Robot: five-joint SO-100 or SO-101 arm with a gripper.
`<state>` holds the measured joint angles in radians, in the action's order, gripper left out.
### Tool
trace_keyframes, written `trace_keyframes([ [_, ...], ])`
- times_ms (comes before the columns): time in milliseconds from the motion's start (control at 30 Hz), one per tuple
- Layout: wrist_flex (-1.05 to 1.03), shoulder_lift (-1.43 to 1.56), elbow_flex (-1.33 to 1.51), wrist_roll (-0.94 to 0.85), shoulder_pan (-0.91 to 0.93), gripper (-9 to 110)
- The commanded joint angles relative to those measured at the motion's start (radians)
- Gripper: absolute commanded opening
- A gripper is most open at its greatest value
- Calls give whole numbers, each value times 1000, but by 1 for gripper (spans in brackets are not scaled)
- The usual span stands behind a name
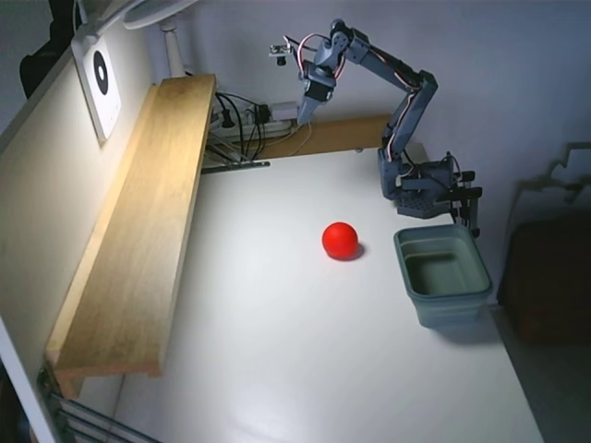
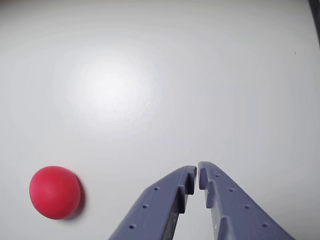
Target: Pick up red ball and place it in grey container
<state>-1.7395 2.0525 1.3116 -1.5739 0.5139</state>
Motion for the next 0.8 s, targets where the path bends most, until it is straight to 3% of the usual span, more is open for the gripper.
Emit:
trace_keyframes([
  [0, -6, 29, 11, 3, 10, -3],
  [767, -6, 29, 11, 3, 10, -3],
])
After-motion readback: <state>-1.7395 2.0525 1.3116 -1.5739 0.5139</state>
